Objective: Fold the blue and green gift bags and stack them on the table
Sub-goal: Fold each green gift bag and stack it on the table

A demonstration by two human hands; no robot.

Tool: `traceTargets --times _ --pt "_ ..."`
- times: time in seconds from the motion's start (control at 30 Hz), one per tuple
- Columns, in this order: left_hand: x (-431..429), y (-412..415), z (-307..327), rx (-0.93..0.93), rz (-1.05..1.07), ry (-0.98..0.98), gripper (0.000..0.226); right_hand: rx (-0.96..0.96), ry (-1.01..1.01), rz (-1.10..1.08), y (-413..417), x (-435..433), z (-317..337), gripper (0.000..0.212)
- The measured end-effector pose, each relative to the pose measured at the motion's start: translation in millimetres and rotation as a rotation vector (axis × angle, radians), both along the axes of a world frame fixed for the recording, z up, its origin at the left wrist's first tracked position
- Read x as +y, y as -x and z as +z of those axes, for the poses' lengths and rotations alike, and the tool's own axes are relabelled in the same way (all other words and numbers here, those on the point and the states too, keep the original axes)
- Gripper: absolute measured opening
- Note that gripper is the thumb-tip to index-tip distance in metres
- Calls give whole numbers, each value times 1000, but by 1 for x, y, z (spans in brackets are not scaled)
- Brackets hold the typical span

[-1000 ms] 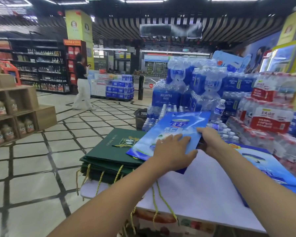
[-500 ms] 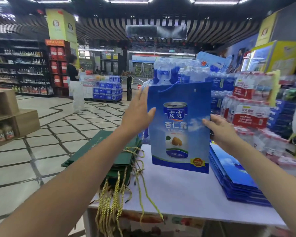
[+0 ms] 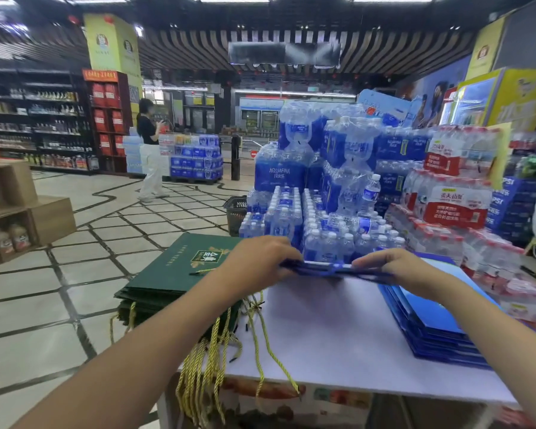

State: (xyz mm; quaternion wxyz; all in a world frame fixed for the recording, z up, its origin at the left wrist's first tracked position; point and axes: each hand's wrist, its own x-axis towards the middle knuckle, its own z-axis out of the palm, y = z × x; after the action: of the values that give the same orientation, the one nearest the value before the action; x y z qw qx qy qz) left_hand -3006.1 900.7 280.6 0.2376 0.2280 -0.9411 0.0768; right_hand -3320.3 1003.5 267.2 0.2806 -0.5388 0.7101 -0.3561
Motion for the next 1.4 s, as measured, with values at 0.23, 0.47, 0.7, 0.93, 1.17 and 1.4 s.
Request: traceTargets --times 0.23,0.47,0.7,0.93,1.17,1.4 --pt "24 19 -81 -266 -19 -126 34 70 -257 80 -39 1 -27 26" --pt "22 28 -129 -318 4 -319 37 434 -182 11 -57 -7 -105 44" --pt "16 30 -140 -215 -23 -431 37 715 -20 -182 -72 -12 -117 26" --pt "13 30 -156 -102 -13 -410 43 680 -156 -156 -81 -27 -119 11" --pt "10 24 -162 12 -34 -436 41 -448 10 -256 -78 -37 -87 25" --pt "14 25 -165 53 -39 -450 34 -828 8 -195 -65 -24 -13 18"
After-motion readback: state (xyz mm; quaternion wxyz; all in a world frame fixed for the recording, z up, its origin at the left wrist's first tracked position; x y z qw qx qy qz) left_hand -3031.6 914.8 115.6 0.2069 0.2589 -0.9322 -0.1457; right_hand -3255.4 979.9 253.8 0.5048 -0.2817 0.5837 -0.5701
